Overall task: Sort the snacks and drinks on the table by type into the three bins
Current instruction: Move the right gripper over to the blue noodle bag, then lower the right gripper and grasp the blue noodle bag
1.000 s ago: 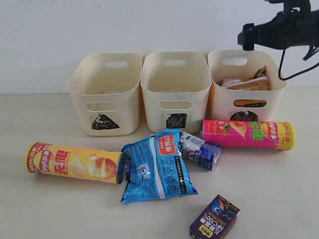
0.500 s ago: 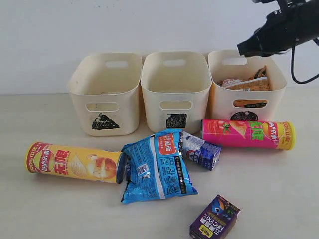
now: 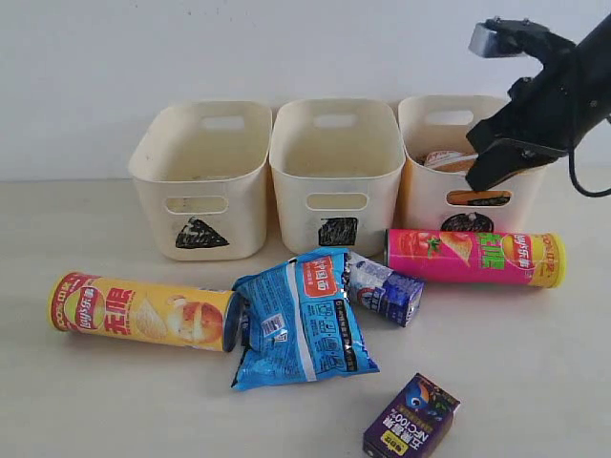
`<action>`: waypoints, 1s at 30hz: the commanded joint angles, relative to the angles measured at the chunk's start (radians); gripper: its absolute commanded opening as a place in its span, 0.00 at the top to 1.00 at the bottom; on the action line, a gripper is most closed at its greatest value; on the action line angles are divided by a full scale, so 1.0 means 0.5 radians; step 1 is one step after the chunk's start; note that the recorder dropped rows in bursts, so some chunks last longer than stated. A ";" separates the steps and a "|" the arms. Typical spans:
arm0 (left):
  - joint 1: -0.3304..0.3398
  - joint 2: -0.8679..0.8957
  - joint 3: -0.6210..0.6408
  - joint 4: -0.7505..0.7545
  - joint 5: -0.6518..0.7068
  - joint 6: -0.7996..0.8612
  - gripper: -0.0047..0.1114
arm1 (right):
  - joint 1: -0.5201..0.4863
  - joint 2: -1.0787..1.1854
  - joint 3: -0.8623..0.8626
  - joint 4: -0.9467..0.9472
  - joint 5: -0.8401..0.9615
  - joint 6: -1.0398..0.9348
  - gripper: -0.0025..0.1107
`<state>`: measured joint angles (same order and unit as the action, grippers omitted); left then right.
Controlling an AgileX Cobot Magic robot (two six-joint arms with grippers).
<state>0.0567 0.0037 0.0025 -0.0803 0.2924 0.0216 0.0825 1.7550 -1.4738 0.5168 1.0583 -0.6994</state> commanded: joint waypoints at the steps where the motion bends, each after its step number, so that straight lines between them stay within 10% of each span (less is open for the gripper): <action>1: -0.006 -0.007 -0.005 -0.005 -0.015 -0.010 0.93 | 0.146 -0.016 -0.008 0.046 0.201 0.044 0.93; 11: -0.006 -0.007 -0.005 -0.005 -0.015 -0.010 0.93 | 0.494 0.072 -0.008 0.046 0.240 0.434 0.26; 30: -0.006 -0.007 -0.005 -0.005 -0.015 -0.010 0.93 | 0.650 0.231 0.448 0.213 -0.264 0.653 0.28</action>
<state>0.0567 0.0037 0.0025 -0.0803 0.2924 0.0216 0.3930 1.8742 -1.2908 0.5777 0.9926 -0.3283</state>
